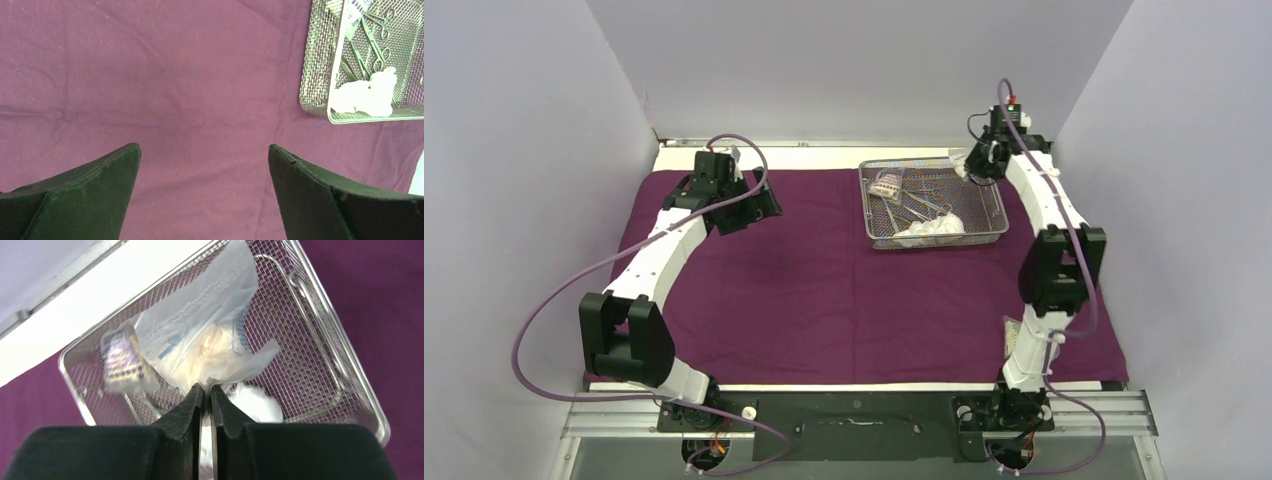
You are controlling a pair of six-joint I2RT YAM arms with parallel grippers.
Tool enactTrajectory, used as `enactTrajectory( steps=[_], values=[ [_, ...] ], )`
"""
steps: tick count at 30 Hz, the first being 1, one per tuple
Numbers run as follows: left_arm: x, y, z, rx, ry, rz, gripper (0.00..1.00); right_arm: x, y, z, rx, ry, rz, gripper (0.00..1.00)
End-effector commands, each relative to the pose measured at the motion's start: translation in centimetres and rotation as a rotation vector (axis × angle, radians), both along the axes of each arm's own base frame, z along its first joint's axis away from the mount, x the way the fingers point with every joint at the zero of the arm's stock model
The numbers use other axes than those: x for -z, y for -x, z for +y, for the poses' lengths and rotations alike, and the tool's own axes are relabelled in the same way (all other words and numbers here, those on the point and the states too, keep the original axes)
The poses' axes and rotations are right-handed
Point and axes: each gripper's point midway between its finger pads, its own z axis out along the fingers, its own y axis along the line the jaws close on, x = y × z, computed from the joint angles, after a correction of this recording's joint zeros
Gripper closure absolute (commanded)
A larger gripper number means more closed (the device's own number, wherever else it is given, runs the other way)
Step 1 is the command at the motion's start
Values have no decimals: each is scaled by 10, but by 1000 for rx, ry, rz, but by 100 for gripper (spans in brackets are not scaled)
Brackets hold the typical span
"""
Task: Open and lay out the surgical kit
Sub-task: Pick up the medical item from the container, then place the medical item in the surgical kit.
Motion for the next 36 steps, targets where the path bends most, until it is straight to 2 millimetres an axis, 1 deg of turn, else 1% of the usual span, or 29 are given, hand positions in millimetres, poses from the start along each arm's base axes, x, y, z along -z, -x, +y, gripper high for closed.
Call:
enactTrajectory(
  steps=[1,3,4,5,6,7,10,13,15,16,18,21,25,28,31,36],
  values=[
    [-30,-2,-2,13,32,-98,3,-41,67,-17,18,-16,33,95],
    [-27,0,-4,21,41,-86,3,-40,100,-16,14,-26,68,95],
    [-26,0,-6,24,48,-84,3,-41,116,-25,39,-31,86,95],
    [-24,1,-7,29,56,-82,3,-39,134,-26,46,-37,108,95],
    [-22,2,-8,33,61,-76,2,-37,152,-25,51,-49,136,95],
    [-19,3,-9,33,66,-66,2,-39,171,-23,54,-60,138,95],
    [-12,4,-7,16,56,-38,0,-32,218,-20,89,-87,175,95],
    [-8,3,-4,5,44,-22,0,-24,255,-22,140,-102,202,95],
    [-8,1,-6,7,49,-22,0,-7,277,-25,167,-103,255,95],
    [-8,0,-6,6,51,-23,0,1,285,-24,167,-113,278,95],
    [-9,-1,-6,5,52,-27,0,16,298,-21,166,-131,321,95],
    [-9,0,-5,6,45,-24,0,36,312,-17,184,-157,380,95],
    [-5,1,-3,-1,36,-15,0,54,319,-18,203,-156,406,95],
    [-2,2,-1,-6,23,-10,0,68,327,-17,204,-159,463,95],
    [-1,2,1,-13,14,-8,0,75,334,-15,204,-170,500,95],
    [-2,1,5,-37,3,-7,0,81,348,-20,227,-142,538,95]
  ],
)
